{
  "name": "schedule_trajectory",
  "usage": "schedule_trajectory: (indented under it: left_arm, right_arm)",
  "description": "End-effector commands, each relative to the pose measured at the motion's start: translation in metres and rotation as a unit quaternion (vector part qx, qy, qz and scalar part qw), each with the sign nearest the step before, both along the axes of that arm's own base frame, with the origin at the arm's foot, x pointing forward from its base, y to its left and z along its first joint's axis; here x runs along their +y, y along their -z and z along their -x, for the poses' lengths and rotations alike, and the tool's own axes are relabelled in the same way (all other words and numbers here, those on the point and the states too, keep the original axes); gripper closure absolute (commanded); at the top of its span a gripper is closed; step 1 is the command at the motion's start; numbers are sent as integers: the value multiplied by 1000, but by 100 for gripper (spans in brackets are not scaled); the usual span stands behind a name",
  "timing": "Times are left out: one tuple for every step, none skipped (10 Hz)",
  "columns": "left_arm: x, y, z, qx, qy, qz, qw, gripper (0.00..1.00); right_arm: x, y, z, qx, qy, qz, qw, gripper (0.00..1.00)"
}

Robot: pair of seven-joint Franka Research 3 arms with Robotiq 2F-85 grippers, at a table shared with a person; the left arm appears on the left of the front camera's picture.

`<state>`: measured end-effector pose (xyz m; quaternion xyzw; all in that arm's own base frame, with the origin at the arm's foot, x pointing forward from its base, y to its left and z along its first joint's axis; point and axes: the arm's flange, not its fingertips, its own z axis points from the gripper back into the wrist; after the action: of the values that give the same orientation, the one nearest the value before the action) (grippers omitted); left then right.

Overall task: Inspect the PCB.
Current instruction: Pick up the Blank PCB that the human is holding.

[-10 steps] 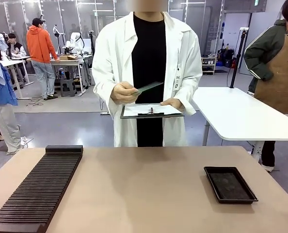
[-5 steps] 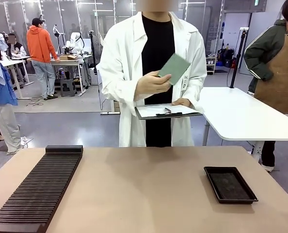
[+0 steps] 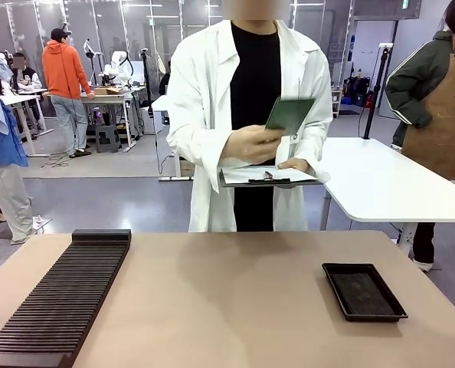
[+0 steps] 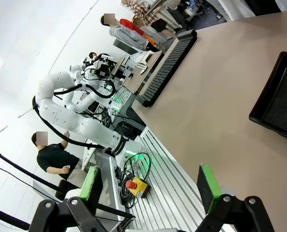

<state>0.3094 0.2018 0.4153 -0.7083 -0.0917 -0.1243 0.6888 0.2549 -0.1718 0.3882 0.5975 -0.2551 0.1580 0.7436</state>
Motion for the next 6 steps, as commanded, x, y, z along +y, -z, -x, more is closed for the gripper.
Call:
schedule_trajectory:
  left_arm:
    - [5,-1,-4,2,2,-9,1000,0]
    - [5,-1,-4,2,2,-9,1000,0]
    - [5,-1,-4,2,2,-9,1000,0]
    - [5,-1,-4,2,2,-9,1000,0]
    - [5,-1,-4,2,2,-9,1000,0]
    - [5,-1,-4,2,2,-9,1000,0]
  right_arm:
    - [-1,-2,0,-11,0,-5,1000,0]
    - [-1,-2,0,-11,0,-5,1000,0]
    - [-1,-2,0,-11,0,-5,1000,0]
    - [-1,-2,0,-11,0,-5,1000,0]
    - [-1,-2,0,-11,0,-5,1000,0]
    - [-1,-2,0,-11,0,-5,1000,0]
